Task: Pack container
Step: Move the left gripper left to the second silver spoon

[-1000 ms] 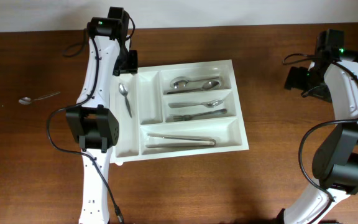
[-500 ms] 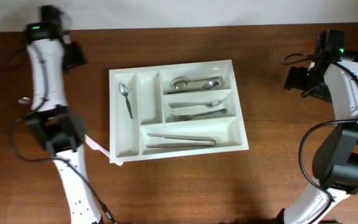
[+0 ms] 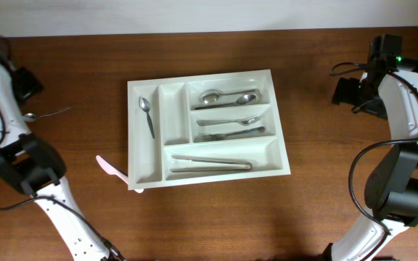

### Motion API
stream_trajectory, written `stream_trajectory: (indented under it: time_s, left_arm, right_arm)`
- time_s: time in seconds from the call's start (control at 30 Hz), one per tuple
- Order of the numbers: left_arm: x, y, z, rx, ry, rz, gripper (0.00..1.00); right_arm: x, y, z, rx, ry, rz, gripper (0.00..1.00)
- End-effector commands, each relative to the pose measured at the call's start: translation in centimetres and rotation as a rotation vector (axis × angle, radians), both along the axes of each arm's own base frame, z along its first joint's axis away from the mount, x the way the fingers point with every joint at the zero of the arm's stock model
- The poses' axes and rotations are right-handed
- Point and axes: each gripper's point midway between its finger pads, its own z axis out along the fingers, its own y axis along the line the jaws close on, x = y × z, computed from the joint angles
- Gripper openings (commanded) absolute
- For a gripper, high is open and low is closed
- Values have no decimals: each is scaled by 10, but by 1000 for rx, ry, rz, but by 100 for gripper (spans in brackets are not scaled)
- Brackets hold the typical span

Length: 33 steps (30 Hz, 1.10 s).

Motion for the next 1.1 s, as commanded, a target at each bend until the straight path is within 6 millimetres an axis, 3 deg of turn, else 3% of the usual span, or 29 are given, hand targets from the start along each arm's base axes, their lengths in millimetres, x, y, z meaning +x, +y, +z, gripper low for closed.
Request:
stream_trajectory:
  time_s: [0.0,0.2,0.5,0.8,1.07]
  left_arm:
    - [-11,19,-4,-19,-6,60,65]
    - [-20,43,-19,-38,-13,103,65]
    - [-12,28,-78,-170,4,49,65]
    - [-1,26,-82,-191,-40,15,63]
    - [1,18,-82,-220,-46,4,51]
  right_arm:
    - [4,-3,4,-2,-16,-15,99]
    - [4,-3,4,-2,-16,-15,99]
    - [4,-3,4,-2,-16,-15,99]
    - [4,-3,4,-2,-16,-15,99]
    - [4,-3,4,-2,-16,-15,99]
